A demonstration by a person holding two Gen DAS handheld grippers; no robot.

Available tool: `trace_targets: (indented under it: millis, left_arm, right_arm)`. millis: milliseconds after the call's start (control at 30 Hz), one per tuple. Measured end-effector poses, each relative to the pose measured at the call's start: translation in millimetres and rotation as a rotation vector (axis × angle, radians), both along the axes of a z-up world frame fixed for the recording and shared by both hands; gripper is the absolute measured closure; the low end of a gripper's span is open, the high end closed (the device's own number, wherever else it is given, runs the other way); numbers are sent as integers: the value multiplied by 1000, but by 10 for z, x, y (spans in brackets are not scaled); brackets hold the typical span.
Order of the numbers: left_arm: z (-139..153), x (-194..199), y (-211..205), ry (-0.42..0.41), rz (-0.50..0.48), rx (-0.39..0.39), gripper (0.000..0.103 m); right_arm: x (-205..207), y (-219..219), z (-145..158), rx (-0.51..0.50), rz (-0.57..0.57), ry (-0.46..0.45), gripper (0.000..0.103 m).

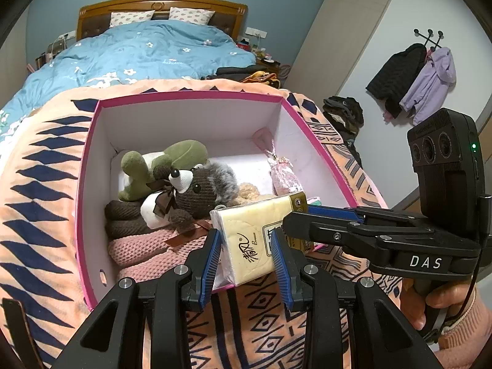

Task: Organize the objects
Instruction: 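Lower the cream tissue pack into the box next to the pink pack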

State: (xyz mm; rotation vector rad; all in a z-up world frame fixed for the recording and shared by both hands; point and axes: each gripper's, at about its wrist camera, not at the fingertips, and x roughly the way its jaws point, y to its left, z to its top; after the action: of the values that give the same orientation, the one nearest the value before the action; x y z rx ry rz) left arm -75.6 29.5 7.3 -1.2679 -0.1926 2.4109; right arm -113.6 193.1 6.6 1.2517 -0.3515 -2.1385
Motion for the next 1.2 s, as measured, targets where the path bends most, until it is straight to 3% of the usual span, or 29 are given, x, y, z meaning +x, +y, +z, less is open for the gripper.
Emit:
trace_targets:
  millis: [1200]
  left_arm:
    - [-256, -141, -72, -59, 13, -9, 70]
  right_arm:
    - [-68, -105, -169, 46, -9, -37, 69]
